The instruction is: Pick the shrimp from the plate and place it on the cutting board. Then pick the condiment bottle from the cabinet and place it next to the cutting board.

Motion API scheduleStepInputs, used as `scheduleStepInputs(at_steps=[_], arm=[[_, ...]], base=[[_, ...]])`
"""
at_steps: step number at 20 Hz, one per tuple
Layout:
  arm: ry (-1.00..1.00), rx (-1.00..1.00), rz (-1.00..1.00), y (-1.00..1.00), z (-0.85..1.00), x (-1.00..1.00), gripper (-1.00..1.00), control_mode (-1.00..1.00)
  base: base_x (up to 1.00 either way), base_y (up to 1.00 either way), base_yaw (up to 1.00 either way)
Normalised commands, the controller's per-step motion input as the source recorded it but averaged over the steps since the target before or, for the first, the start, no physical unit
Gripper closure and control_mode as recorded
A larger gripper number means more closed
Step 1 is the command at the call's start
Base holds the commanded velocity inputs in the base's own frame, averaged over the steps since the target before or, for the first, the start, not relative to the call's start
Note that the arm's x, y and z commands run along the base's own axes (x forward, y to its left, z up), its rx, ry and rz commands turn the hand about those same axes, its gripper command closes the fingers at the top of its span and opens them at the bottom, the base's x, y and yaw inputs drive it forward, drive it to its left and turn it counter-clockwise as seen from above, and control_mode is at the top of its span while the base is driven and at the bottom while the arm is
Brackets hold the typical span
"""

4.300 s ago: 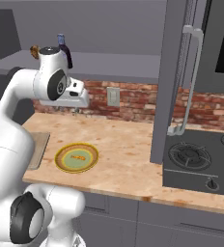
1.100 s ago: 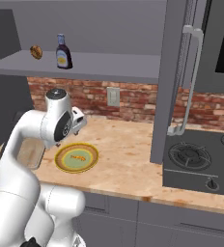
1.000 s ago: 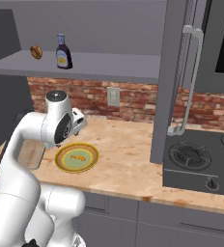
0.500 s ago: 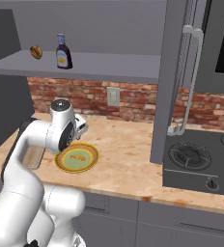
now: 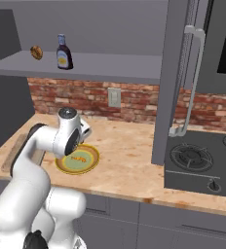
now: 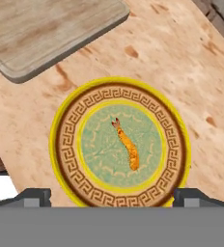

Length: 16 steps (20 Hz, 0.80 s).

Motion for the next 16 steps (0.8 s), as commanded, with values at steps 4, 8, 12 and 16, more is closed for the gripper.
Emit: scheduleStepInputs(at_steps=[4,8,12,16], arm=[[0.04,0.0,0.05,0.0,-0.24,0.24,-1.0,-1.0],[0.1,0.0,0.03,0.0,-0.21,0.2,-1.0,-1.0],[0.16,0.0,0.01,0.02,-0.09,0.17,-1.0,-1.0],[0.19,0.0,0.0,0.03,0.0,0.11,-1.0,-1.0]], base=[[0.0,0.0,0.0],[0.0,0.0,0.0],[0.0,0.0,0.0],[0.0,0.0,0.0]])
